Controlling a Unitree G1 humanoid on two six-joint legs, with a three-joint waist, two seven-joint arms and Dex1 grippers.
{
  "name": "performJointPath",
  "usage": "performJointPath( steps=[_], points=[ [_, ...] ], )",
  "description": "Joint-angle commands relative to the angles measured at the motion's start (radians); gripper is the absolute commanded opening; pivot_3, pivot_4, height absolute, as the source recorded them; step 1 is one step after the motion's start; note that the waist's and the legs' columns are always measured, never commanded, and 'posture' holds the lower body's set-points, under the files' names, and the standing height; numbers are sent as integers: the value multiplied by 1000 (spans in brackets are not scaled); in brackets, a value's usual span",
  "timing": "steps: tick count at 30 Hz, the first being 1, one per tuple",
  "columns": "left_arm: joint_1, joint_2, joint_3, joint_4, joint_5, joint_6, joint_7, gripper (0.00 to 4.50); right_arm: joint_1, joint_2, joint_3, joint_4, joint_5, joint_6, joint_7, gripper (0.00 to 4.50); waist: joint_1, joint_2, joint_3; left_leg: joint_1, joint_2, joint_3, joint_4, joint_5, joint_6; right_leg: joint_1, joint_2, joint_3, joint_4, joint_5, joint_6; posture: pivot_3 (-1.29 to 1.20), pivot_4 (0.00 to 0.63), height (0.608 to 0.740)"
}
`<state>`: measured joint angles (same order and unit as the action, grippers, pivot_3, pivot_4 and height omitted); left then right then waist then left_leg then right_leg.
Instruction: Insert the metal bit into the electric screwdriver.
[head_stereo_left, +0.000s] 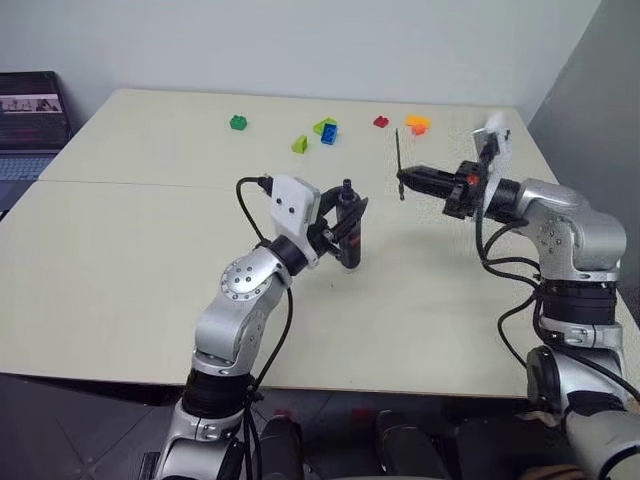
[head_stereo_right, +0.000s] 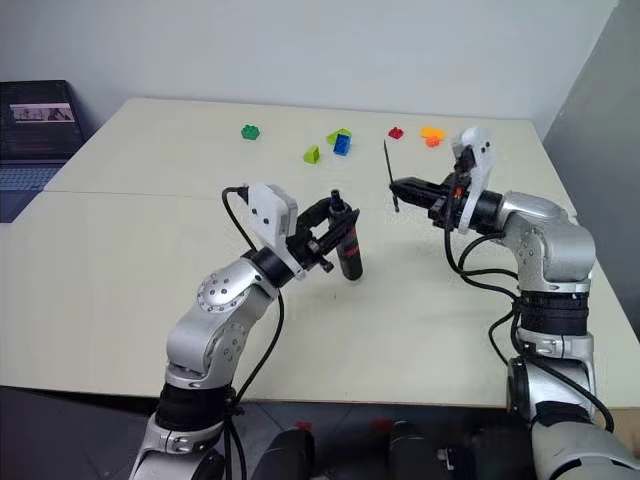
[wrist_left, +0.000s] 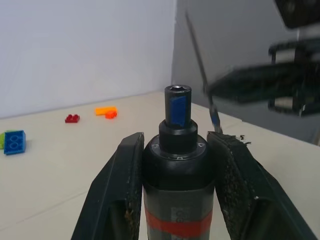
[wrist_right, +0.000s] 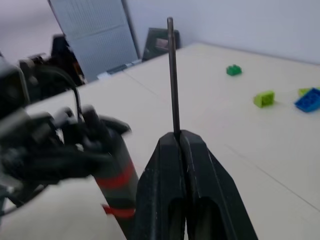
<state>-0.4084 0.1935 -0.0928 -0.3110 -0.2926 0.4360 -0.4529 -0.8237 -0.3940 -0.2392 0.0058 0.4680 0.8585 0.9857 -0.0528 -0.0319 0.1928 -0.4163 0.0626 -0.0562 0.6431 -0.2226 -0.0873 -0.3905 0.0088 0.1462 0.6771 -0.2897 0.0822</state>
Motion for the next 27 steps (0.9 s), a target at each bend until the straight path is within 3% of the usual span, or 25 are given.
performJointPath(
  steps=[1, 15, 27],
  points=[
    [-4, 9, 4, -39, -19, -24, -22, 1632, -16, 19, -47, -63, 95, -19, -50, 0, 0, 0, 0, 0, 0, 0, 0, 0, 0, 0, 0, 0, 0, 0, 0, 0, 150, 740],
    [26, 42, -2, -9, -41, -40, -95, 1632, -7, 48, -9, -123, 262, -45, -130, 0, -6, 0, 0, 0, 0, 0, 0, 0, 0, 0, 0, 0, 0, 0, 0, 0, 150, 740],
    [-61, 161, -9, -28, -199, 23, -347, 1627, 62, -3, 36, -279, 334, -43, -146, 0, -6, 1, 1, -1, 0, 0, -2, 0, 0, -1, 0, 0, -2, 0, 0, 0, 150, 740]
  ],
)
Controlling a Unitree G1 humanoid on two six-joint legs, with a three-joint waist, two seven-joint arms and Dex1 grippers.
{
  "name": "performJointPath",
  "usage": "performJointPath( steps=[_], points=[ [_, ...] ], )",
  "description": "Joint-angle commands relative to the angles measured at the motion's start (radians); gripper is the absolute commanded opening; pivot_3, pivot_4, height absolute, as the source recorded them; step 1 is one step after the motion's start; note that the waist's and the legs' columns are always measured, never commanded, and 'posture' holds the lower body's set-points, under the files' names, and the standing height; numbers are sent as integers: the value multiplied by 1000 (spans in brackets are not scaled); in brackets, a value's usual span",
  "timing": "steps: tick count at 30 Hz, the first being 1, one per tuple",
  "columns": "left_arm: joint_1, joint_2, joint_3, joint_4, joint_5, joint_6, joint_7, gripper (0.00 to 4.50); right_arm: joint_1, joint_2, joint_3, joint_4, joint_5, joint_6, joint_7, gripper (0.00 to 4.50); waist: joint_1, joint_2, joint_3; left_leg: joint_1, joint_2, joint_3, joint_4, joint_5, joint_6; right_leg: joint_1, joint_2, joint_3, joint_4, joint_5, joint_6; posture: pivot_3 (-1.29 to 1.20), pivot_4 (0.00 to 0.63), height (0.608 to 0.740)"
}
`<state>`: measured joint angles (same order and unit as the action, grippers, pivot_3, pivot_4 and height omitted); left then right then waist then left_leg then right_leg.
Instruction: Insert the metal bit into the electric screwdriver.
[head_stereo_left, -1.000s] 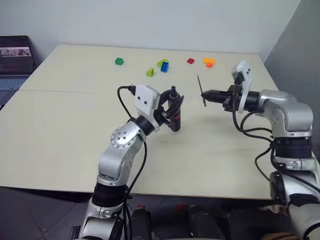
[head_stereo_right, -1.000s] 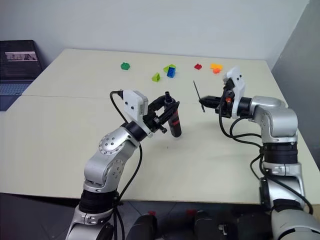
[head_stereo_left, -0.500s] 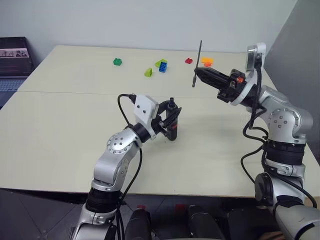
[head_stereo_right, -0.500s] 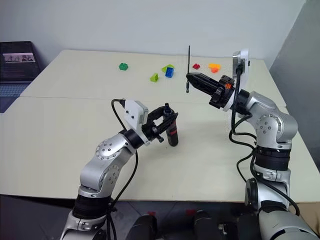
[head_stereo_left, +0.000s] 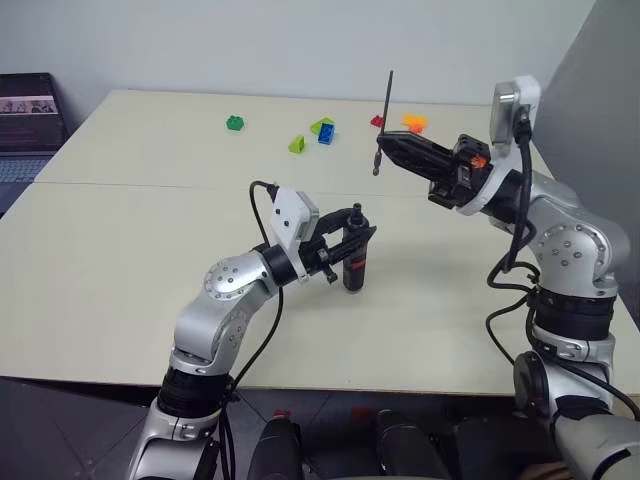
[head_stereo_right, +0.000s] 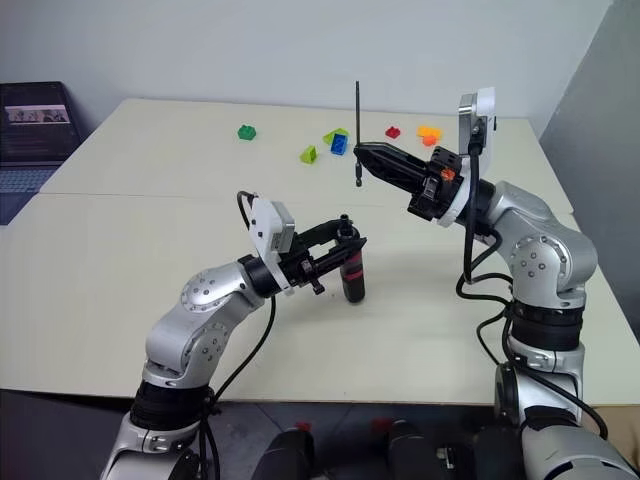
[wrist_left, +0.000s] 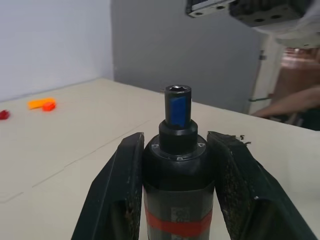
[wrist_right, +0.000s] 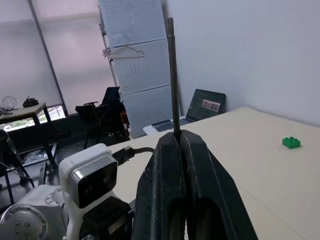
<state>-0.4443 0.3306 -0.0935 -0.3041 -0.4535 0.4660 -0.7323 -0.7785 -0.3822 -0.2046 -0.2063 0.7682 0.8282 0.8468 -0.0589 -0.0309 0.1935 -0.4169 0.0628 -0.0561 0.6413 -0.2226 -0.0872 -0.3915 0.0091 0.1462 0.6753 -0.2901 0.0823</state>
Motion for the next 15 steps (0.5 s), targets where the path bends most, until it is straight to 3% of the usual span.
performJointPath(
  steps=[1, 15],
  points=[
    [-25, 35, -17, -27, -33, -17, -91, 1626, 25, -19, 3, -77, 38, -14, -10, 0, -1, 0, 0, 0, 0, 0, 0, 0, 0, 0, 0, 0, 0, 0, 0, 0, 150, 740],
    [-46, 65, -68, 133, 29, -164, -249, 1626, 119, -36, 14, -170, 118, -24, -36, 0, 0, 1, 0, 0, 0, 0, -1, 0, 0, 0, 0, 0, -1, -3, 4, 0, 150, 740]
  ],
)
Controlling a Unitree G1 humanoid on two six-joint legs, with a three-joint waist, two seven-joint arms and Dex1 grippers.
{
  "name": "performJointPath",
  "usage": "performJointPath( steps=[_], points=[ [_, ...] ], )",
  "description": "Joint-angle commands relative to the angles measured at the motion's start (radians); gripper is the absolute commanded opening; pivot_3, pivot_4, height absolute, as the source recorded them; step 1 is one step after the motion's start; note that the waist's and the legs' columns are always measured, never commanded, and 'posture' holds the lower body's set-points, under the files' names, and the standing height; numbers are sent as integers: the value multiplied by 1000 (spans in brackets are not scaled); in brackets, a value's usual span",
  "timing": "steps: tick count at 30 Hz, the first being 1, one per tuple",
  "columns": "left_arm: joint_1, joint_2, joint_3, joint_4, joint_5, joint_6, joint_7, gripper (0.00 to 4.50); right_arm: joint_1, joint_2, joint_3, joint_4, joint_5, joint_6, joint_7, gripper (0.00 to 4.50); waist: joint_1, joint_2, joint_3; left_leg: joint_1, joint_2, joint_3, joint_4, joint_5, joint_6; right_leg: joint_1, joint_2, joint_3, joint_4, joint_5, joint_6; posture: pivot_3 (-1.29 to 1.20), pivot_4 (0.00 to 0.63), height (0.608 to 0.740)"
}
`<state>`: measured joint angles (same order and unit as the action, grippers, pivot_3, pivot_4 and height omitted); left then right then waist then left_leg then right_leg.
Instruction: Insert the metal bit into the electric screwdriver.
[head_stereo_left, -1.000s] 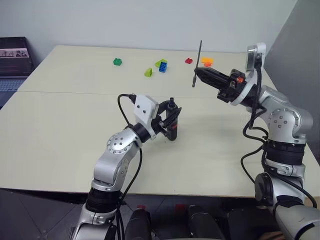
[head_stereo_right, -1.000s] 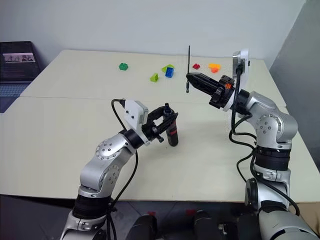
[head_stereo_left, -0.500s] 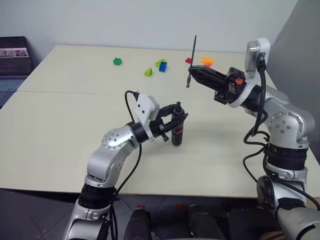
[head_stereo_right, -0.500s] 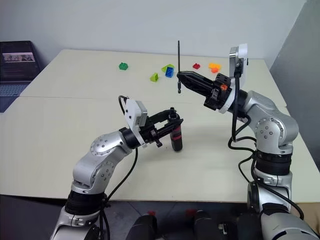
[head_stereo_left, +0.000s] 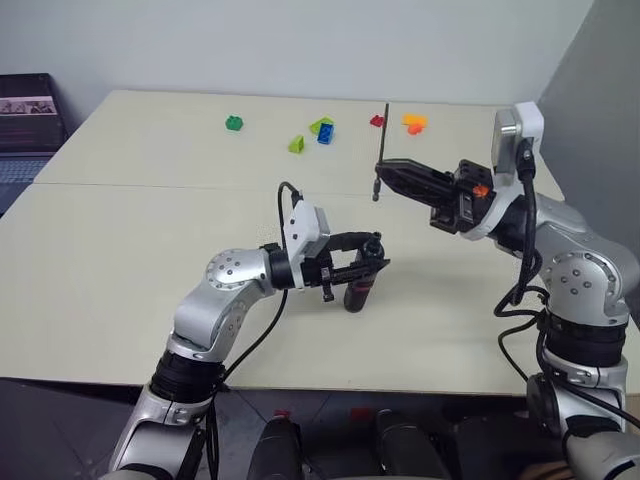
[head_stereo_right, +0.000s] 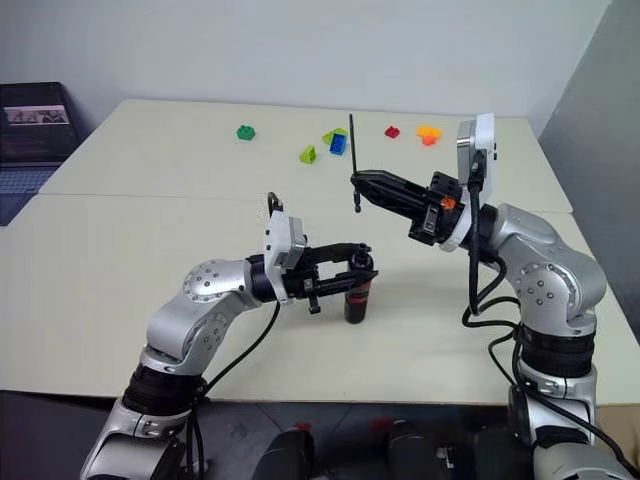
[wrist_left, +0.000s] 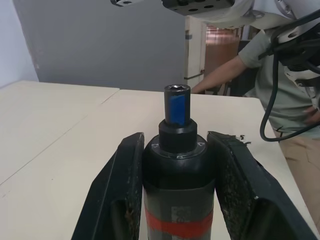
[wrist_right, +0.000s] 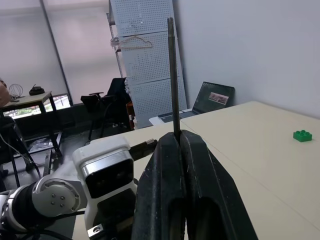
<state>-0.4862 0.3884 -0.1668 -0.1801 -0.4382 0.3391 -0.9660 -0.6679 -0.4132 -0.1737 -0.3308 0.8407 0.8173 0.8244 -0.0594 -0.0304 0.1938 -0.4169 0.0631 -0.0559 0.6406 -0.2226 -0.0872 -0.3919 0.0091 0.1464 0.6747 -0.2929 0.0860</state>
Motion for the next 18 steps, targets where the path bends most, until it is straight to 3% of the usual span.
performJointPath(
  steps=[1, 18],
  points=[
    [-2, 14, 11, 14, 16, -41, -18, 1626, 13, -4, -17, -50, 50, -16, -19, 0, 0, 0, 0, 0, 0, 0, 0, 0, 0, 0, 0, 0, 0, 0, 0, 0, 150, 740],
    [22, 65, 42, 22, 6, -49, -10, 1625, 79, -8, 57, -71, 32, -107, -12, 0, -1, 0, 0, 1, 0, 0, 0, 0, 0, 0, 0, 1, 1, 0, 1, 0, 150, 740]
  ],
)
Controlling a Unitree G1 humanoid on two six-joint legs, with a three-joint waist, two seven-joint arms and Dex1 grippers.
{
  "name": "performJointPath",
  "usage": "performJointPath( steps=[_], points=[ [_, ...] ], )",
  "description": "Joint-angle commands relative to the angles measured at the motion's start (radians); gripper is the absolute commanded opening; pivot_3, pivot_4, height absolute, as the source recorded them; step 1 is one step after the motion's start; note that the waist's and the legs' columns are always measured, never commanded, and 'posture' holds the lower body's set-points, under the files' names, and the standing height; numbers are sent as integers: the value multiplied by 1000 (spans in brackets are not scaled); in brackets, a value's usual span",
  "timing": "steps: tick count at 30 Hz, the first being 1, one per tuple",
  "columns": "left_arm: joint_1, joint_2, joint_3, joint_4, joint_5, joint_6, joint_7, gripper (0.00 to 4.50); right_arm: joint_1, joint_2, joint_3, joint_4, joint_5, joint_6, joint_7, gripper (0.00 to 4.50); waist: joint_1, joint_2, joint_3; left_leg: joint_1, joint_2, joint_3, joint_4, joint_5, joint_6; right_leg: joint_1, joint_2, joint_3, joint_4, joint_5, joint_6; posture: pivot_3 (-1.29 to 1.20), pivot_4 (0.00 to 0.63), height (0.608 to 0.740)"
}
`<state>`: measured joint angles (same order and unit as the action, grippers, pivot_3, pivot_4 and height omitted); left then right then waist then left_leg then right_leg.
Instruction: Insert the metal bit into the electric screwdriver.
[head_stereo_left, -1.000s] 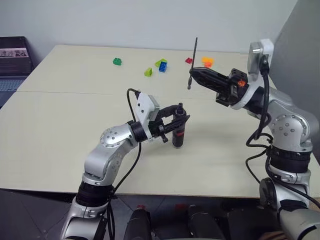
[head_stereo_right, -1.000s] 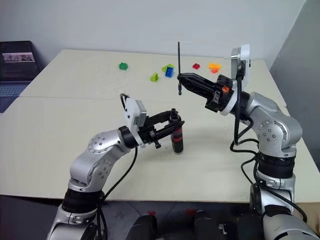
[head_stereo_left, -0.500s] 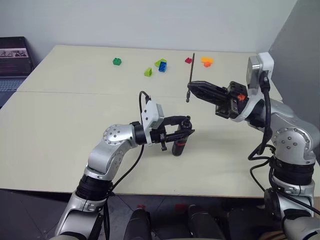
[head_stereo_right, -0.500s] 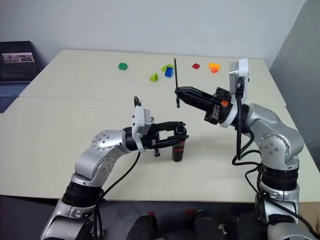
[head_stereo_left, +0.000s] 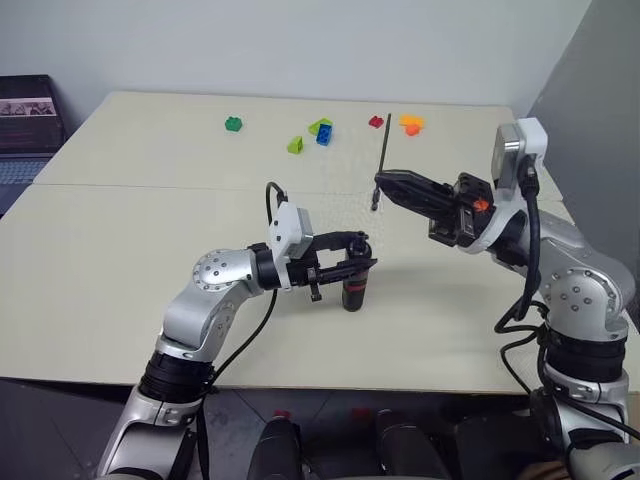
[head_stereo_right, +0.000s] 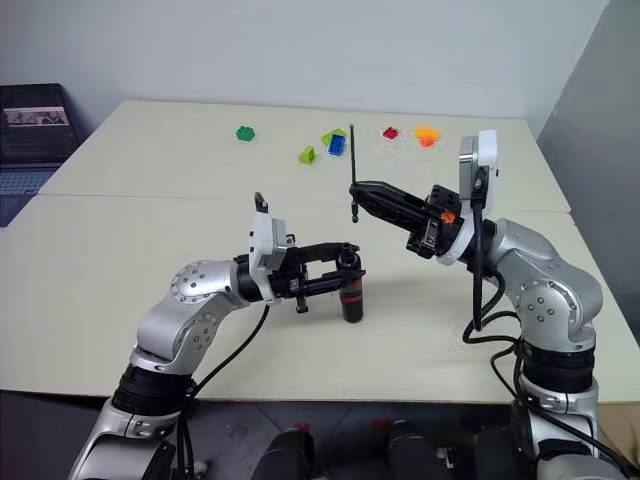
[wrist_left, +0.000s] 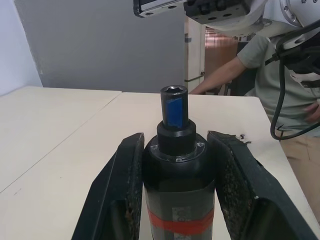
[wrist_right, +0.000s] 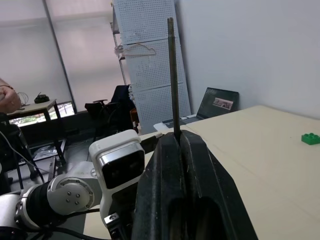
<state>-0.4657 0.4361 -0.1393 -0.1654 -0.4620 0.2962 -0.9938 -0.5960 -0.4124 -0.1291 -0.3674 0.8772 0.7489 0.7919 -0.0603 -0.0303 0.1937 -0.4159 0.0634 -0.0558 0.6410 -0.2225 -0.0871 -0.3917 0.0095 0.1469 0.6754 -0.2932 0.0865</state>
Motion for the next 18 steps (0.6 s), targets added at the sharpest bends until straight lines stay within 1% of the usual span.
performJointPath(
  steps=[1, 10, 18],
  points=[
    [1, 18, 15, 8, 30, -6, 17, 1625, 8, -8, 18, -35, -5, -42, 20, 0, 0, 0, 0, 0, 0, 0, 0, 0, 0, 0, 0, 0, 0, 0, 0, 0, 150, 740],
    [2, 22, 10, 10, 32, -12, 8, 1625, 33, -8, 83, -8, -54, -96, 52, 0, 0, 0, 0, 0, 0, 0, 0, 0, 0, 0, 0, 0, 0, 0, 0, 0, 150, 740],
    [2, 26, 12, 4, 32, -9, 9, 1625, 35, -12, 100, 12, -75, -119, 70, 0, 0, 0, 0, 0, 0, 0, 0, 0, 0, 0, 0, 0, 0, 0, 0, 0, 150, 740]
  ],
)
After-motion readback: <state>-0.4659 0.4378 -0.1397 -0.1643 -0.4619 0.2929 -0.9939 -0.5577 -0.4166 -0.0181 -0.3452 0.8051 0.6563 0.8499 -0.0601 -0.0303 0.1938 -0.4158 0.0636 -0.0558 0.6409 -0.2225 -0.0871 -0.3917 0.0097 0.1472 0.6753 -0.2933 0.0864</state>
